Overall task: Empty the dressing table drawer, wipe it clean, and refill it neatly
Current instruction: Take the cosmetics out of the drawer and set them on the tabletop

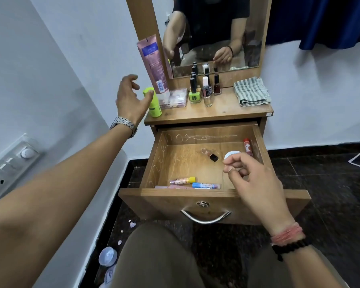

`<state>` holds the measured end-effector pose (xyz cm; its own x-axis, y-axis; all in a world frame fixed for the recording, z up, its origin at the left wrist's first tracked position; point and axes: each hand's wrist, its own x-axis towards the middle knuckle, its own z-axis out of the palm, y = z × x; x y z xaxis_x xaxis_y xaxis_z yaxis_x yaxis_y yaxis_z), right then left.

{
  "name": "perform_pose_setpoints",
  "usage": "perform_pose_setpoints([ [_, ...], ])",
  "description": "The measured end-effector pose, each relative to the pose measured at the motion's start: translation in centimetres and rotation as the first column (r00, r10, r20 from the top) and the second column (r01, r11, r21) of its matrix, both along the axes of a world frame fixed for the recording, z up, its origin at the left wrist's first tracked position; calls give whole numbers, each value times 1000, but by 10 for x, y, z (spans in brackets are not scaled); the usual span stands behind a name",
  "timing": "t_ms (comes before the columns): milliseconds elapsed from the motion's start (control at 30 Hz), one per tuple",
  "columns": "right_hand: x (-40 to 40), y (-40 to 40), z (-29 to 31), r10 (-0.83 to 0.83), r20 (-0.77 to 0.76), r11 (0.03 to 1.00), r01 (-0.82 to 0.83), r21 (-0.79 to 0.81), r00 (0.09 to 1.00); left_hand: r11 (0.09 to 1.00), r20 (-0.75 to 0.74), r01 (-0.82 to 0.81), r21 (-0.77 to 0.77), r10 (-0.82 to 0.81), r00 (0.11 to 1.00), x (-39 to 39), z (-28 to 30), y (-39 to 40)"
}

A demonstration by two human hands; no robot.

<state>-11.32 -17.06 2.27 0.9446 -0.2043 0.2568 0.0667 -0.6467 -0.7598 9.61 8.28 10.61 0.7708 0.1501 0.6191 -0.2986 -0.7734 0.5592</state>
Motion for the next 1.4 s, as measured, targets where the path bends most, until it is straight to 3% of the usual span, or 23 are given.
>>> perform_pose_setpoints([
  [67,0,1,0,-5,5,1000,5,-4,1000,985,78,154,82,-160,984,-14,0,-4],
  [100,0,1,0,-5,7,1000,5,-7,1000,945,24,283,165,-291,956,-22,-2,-7],
  [167,0,2,0,-3,4,1000,3,-13,1000,760,-299,558,334,-476,827,-41,-14,-11],
  [233,0,3,0,-9,-9,1000,9,-16,1000,529,-606,703,474,-383,697,-55,-34,-18],
  [300,-1,3,1,-13,-15,1000,13,-18,1000,419,-712,740,527,-258,653,-65,-54,-24],
  [500,-2,1,2,0,-16,1000,0,-16,1000,420,-783,729,541,-64,618,-76,-87,-36],
  [800,-2,0,5,5,-40,1000,-4,7,999,402,-734,689,603,-58,677,-78,-87,-47],
  [1000,-1,1,5,15,-37,1000,-15,12,999,634,-484,559,535,-313,818,-62,-35,-48],
  [1100,-3,1,6,13,-35,1000,-13,-9,999,746,-323,454,487,-330,887,-49,-2,-48],
  [1200,-2,0,5,22,-38,1000,-23,-6,999,793,-214,354,496,-284,935,-32,24,-50],
  [1400,-1,0,4,7,-47,1000,-8,-18,999,645,-216,242,725,-120,969,4,51,-50],
])
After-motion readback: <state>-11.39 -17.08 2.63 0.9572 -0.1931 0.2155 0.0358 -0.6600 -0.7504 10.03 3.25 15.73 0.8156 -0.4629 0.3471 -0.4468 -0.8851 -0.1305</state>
